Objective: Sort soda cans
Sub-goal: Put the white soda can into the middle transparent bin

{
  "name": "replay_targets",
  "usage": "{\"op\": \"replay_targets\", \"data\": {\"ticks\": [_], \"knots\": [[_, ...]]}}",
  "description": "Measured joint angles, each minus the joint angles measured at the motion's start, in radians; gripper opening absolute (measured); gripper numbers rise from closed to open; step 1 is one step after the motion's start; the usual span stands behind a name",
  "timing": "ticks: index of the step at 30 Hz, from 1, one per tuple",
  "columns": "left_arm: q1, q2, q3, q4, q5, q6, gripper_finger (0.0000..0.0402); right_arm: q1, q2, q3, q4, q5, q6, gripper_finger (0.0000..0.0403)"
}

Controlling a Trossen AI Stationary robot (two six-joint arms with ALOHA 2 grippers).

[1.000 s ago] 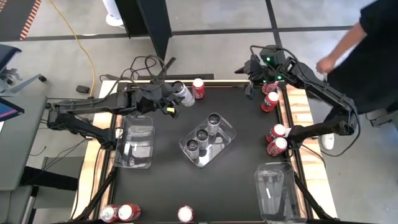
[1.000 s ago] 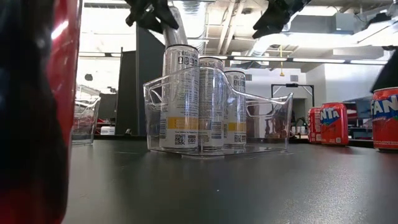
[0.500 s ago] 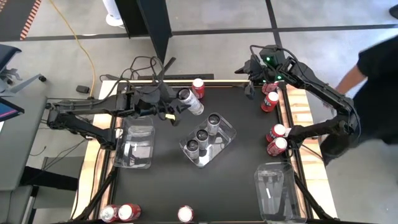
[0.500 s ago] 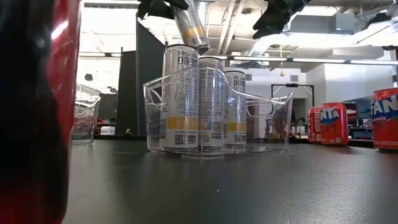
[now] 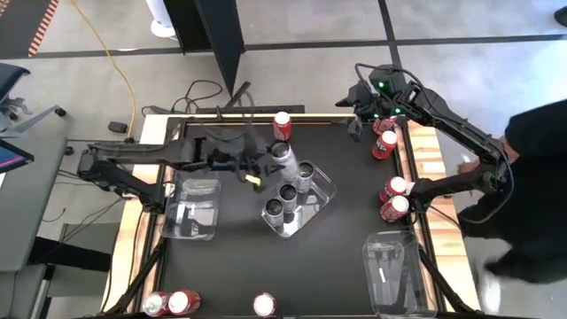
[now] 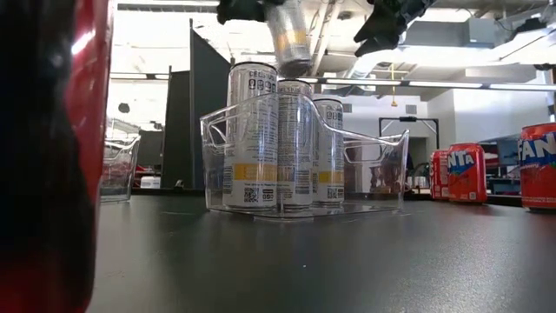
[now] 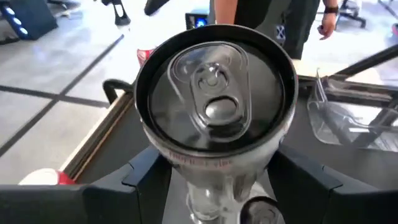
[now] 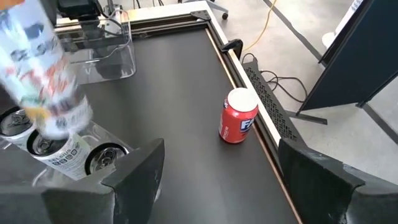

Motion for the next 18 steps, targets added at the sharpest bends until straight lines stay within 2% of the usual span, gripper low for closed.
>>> {"op": "replay_targets", "data": {"ticks": [13,18], "knots": [[-0.031,0.317,0.331,-0.115,0.098,0.084,0.0225,0.006,0.000,0.000,0.000,0.001,0.003,0.0331],[-0.036,0.411,0.402,-0.139,0.098,0.089,0.0225,0.006,0.000,0.000,-0.002,0.001,-0.005,0.0331]]}}
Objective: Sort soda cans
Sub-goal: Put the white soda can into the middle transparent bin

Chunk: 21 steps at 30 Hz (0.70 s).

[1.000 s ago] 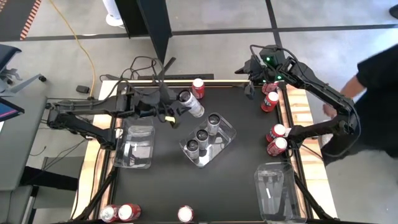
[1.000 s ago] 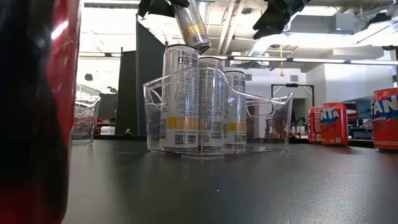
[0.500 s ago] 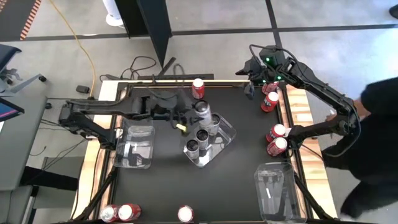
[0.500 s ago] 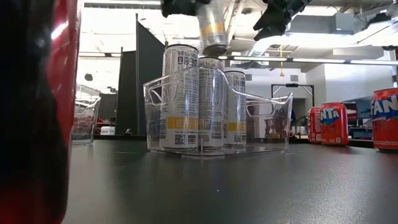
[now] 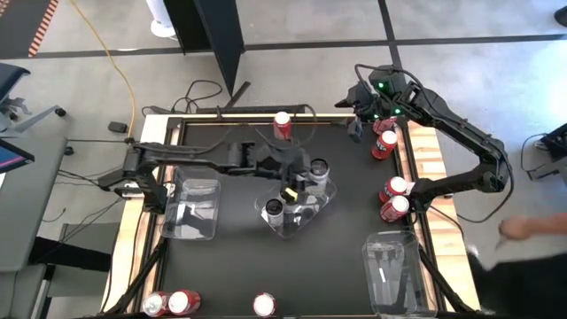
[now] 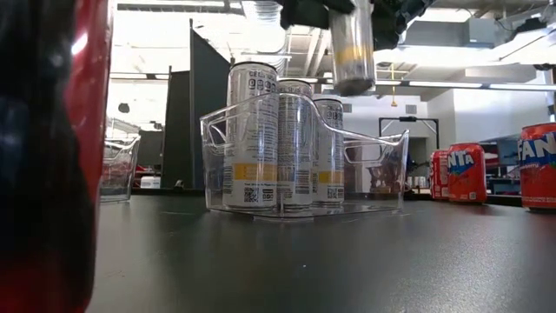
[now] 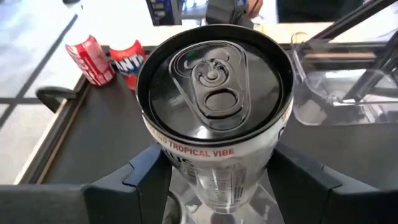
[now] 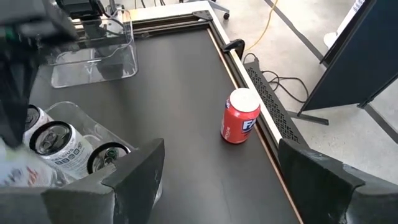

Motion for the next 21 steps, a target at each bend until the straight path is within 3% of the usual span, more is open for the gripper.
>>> {"op": "replay_targets", "data": {"ticks": [14,21], "knots": [[-0.003,0.152,0.011,0.061,-0.017,-0.075,0.0225,0.000,0.000,0.000,-0.018,0.001,-0.029,0.0331],[-0.003,0.188,0.011,0.076,-0.082,-0.079,0.0225,0.000,0.000,0.000,-0.020,0.001,-0.032,0.0331]]}}
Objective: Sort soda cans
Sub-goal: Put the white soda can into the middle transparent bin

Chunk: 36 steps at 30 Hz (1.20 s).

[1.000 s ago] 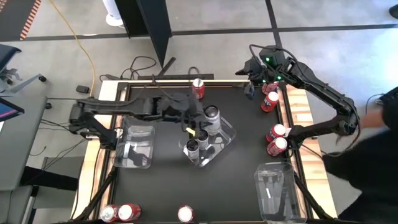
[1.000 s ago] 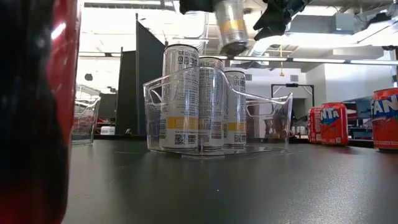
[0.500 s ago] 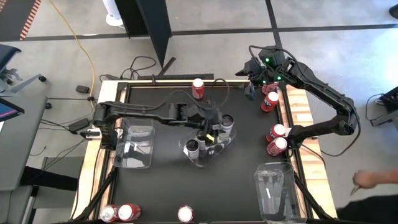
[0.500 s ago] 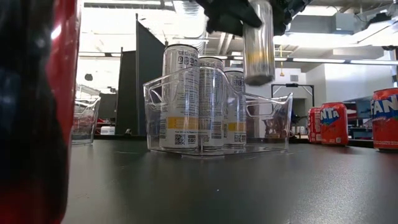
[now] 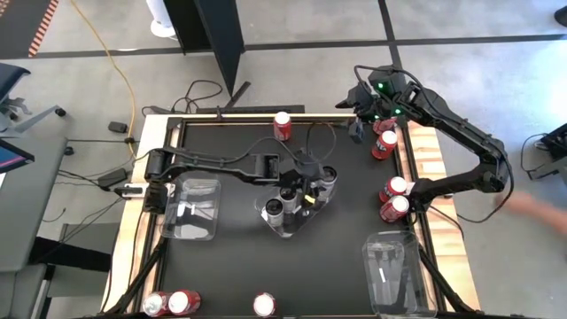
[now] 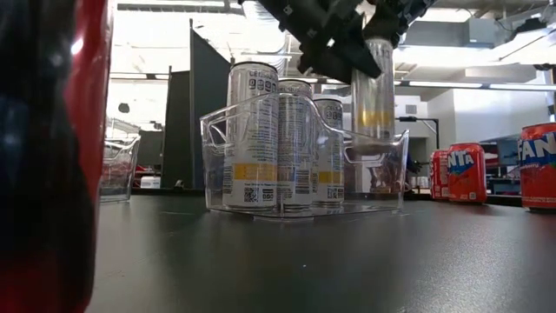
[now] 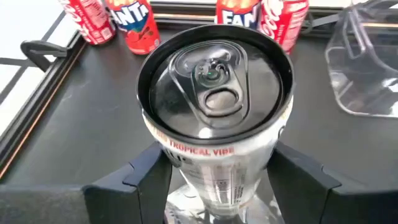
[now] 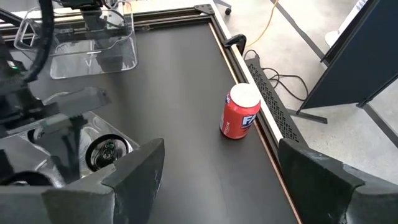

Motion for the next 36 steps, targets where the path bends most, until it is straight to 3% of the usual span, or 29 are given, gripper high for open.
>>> {"op": "replay_targets", "data": {"ticks": [14,36], "knots": [[0.000,0.108,0.001,0.108,-0.003,-0.001,0.0225,-0.002,0.000,0.000,-0.003,0.000,0.001,0.0331],[-0.008,0.147,0.000,0.062,-0.046,-0.062,0.0209,0.000,0.000,0.000,-0.004,0.000,0.004,0.0331]]}}
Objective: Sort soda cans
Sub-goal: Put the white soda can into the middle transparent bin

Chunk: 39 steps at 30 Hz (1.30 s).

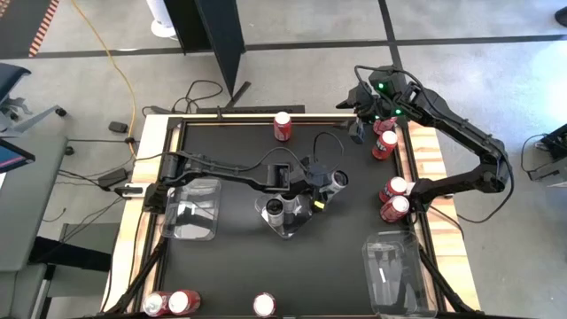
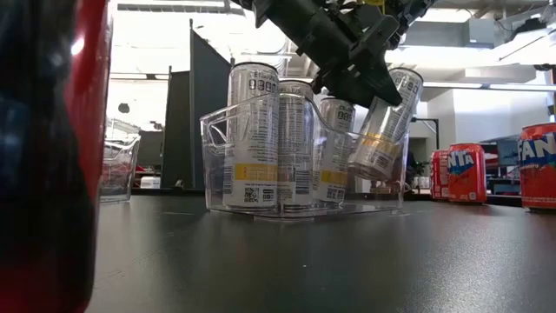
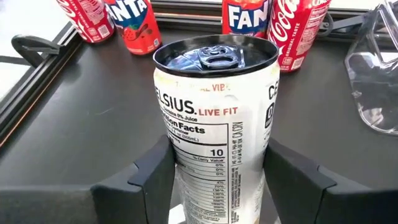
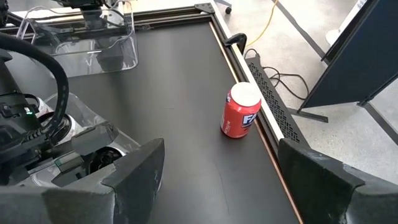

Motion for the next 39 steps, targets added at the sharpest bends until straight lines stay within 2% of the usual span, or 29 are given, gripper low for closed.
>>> {"op": "replay_targets", "data": {"ticks": [4,7,9,22,39], "knots": [[0.000,0.000,0.000,0.000,0.000,-0.003,0.0190,0.000,0.000,0.000,-0.006,0.000,0.003,0.0331],[0.000,-0.002,-0.002,-0.026,0.001,-0.018,0.0117,0.000,0.000,0.000,-0.006,0.000,0.007,0.0331],[0.000,-0.002,-0.002,-0.035,0.001,-0.021,0.0105,0.000,0.000,0.000,-0.006,0.000,0.007,0.0331],[0.001,-0.001,-0.003,-0.030,0.002,-0.032,0.0068,0.000,0.000,0.000,-0.005,0.000,0.008,0.0331],[-0.010,-0.001,-0.003,-0.031,0.001,-0.038,0.0070,0.000,0.000,0.000,-0.005,0.000,0.008,0.0331]]}}
